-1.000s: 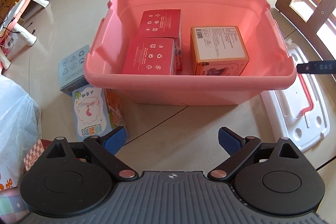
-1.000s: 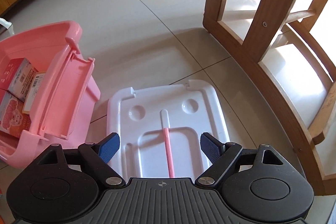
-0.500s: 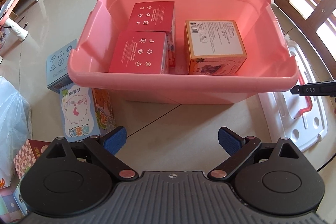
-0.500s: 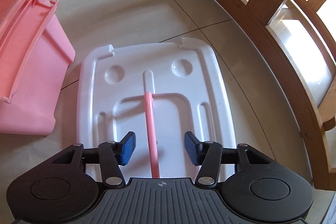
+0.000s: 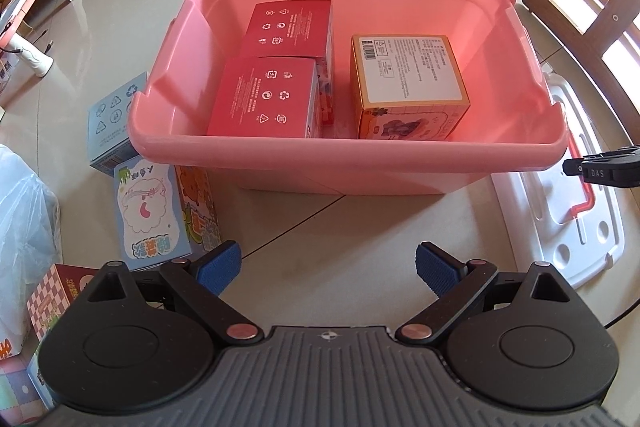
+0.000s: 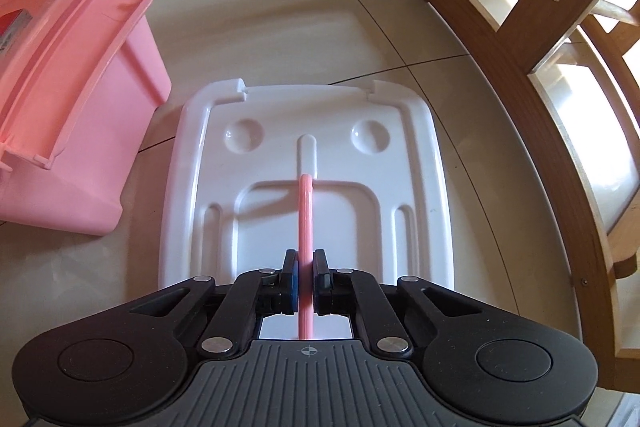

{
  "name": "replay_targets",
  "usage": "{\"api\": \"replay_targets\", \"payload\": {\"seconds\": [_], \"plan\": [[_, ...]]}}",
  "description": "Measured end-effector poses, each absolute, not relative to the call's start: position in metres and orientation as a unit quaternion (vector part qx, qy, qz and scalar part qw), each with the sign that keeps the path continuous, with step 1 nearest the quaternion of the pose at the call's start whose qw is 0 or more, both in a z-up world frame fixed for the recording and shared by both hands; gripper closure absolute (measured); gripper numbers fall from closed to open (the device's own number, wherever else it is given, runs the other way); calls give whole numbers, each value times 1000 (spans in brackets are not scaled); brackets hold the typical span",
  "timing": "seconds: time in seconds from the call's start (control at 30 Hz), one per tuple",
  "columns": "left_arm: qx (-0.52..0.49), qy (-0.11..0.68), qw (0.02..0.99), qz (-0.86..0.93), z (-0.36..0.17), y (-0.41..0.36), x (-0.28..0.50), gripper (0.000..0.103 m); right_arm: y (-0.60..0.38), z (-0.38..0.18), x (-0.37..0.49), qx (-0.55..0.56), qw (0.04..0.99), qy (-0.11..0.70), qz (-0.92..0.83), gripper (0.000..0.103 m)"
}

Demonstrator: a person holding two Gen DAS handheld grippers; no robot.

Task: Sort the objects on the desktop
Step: 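Adjust the right gripper's grip on the pink lid handle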

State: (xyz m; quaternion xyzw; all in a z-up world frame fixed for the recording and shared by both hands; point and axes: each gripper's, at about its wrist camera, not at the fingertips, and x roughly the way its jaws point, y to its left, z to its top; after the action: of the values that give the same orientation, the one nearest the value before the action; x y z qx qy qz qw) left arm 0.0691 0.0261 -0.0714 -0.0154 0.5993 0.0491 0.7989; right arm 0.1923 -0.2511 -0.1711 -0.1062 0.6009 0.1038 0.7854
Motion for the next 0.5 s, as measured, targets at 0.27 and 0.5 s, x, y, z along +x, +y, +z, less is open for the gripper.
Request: {"api": "replay_targets", "payload": {"seconds": [0.27, 0.5], "plan": [[-19, 596, 802, 46, -65, 24, 69, 7, -254, -138, 186, -140, 789, 584, 130, 101], [-20, 591, 805, 42, -56, 20, 64, 7, -268, -94, 186, -152, 806, 557, 129, 103]]}}
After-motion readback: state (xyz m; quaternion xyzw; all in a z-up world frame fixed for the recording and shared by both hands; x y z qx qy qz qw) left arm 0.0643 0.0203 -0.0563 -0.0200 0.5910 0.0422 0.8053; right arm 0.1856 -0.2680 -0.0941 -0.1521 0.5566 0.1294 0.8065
